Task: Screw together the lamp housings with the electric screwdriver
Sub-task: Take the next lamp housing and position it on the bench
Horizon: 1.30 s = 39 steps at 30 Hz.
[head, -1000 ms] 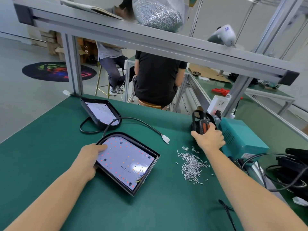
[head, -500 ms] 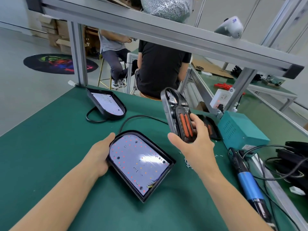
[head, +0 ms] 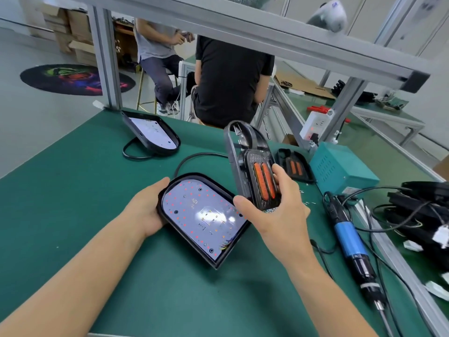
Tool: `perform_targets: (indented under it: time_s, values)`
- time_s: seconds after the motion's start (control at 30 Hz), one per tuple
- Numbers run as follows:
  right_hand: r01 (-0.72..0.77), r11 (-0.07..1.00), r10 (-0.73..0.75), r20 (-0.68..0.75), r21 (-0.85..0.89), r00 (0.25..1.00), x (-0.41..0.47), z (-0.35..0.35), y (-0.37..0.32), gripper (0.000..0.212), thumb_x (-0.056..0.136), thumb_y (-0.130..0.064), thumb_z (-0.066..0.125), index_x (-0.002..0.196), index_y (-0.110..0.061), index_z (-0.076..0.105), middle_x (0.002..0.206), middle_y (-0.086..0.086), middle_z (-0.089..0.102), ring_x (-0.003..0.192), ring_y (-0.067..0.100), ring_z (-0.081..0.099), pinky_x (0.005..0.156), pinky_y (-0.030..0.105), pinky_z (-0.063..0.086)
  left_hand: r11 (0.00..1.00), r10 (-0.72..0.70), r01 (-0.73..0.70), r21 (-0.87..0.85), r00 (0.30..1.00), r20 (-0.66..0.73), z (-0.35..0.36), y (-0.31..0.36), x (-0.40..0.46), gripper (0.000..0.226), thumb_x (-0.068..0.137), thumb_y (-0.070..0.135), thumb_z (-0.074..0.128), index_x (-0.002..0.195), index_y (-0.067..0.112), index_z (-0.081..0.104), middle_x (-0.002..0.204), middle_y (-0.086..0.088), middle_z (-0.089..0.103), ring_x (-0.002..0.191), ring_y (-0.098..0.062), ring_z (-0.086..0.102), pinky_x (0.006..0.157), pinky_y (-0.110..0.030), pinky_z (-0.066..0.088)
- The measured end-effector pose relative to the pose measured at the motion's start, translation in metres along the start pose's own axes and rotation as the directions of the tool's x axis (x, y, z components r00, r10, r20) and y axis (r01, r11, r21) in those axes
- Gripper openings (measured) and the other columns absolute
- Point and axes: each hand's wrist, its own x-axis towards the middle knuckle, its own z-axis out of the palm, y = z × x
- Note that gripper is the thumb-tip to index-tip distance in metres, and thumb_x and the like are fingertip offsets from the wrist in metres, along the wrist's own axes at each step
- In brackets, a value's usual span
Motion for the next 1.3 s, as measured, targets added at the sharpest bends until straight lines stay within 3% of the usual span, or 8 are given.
perform_targets:
  time_s: [0.07,0.17,0.33,0.47,0.7,0.93,1.13,1.3]
  values:
    - [0.039,0.998,-0.04,-0.009,-0.052,0.999,-0.002,0.001,-0.001,0.099,0.058,-0.066,0.065,0.146,-0.033,0.033,0.117,-0.043,0.028,0.119,-0.008,0.026,0.104,0.021,0.005,0.999,-0.024,0.025,-0.027,0.999,0.041,0.0,0.0,-0.002,0.031,0.099,0.031,0.046,0.117,0.01,0.059,0.11,-0.009,0.068,0.087,-0.023,0.066,0.072,-0.038,0.05]
    - [0.107,0.981,-0.103,0.031,-0.161,0.994,-0.01,0.009,-0.002,0.107,0.054,-0.077,0.056,0.146,-0.027,0.033,0.128,-0.024,0.034,0.123,-0.006,0.022,0.106,0.023,0.007,0.995,-0.061,0.068,-0.069,0.993,0.104,0.0,-0.002,-0.004,0.042,0.098,0.034,0.044,0.126,0.006,0.058,0.12,-0.013,0.065,0.106,-0.027,0.063,0.084,-0.042,0.049]
    - [0.262,0.917,-0.216,0.178,-0.302,0.96,-0.025,0.031,-0.001,0.104,0.056,-0.077,0.051,0.144,-0.024,0.038,0.125,-0.019,0.025,0.119,-0.005,0.018,0.102,0.012,-0.004,0.994,-0.08,0.092,-0.058,0.979,0.185,0.001,-0.004,-0.004,0.045,0.097,0.036,0.043,0.124,0.006,0.061,0.119,-0.016,0.066,0.107,-0.029,0.063,0.089,-0.043,0.048]
    - [0.32,0.864,-0.227,0.268,-0.387,0.936,-0.03,0.037,0.0,0.102,0.055,-0.073,0.057,0.141,-0.02,0.044,0.133,-0.009,0.039,0.124,0.012,0.035,0.096,0.019,0.007,0.993,-0.09,0.107,-0.054,0.963,0.254,0.002,-0.002,-0.005,0.041,0.085,0.033,0.051,0.102,0.003,0.073,0.107,-0.016,0.071,0.09,-0.028,0.071,0.067,-0.038,0.058]
    - [0.364,0.824,-0.203,0.374,-0.433,0.905,-0.035,0.036,0.006,0.105,0.056,-0.075,0.055,0.145,-0.022,0.038,0.137,-0.008,0.035,0.125,0.013,0.033,0.097,0.02,0.003,0.997,-0.063,0.072,-0.037,0.978,0.201,0.001,-0.003,-0.003,0.038,0.096,0.032,0.043,0.108,0.005,0.066,0.107,-0.014,0.071,0.087,-0.026,0.07,0.078,-0.041,0.051]
    - [0.397,0.805,-0.199,0.428,-0.441,0.881,-0.028,0.031,0.008,0.107,0.058,-0.078,0.06,0.147,-0.027,0.03,0.138,-0.012,0.027,0.126,0.009,0.026,0.094,0.02,0.002,0.997,-0.08,0.077,0.022,0.985,0.153,0.0,-0.002,-0.007,0.048,0.098,0.04,0.04,0.124,0.004,0.06,0.121,-0.016,0.065,0.106,-0.027,0.063,0.084,-0.042,0.049]
    - [0.405,0.768,-0.174,0.447,-0.496,0.878,-0.018,0.028,0.01,0.11,0.059,-0.084,0.06,0.147,-0.029,0.027,0.137,-0.012,0.029,0.125,0.012,0.026,0.092,0.026,0.005,0.994,-0.075,0.055,0.096,0.973,0.218,0.004,-0.001,-0.009,0.053,0.091,0.049,0.047,0.114,0.005,0.065,0.115,-0.013,0.068,0.103,-0.025,0.067,0.085,-0.04,0.049]
    - [0.367,0.804,-0.157,0.429,-0.467,0.89,-0.016,0.035,0.015,0.107,0.063,-0.085,0.056,0.148,-0.028,0.028,0.138,-0.011,0.028,0.128,0.012,0.024,0.101,0.03,0.001,0.963,0.015,-0.04,0.267,0.995,0.095,0.008,-0.001,-0.005,0.035,0.095,0.032,0.052,0.107,0.003,0.067,0.106,-0.013,0.071,0.081,-0.02,0.072,0.074,-0.035,0.053]
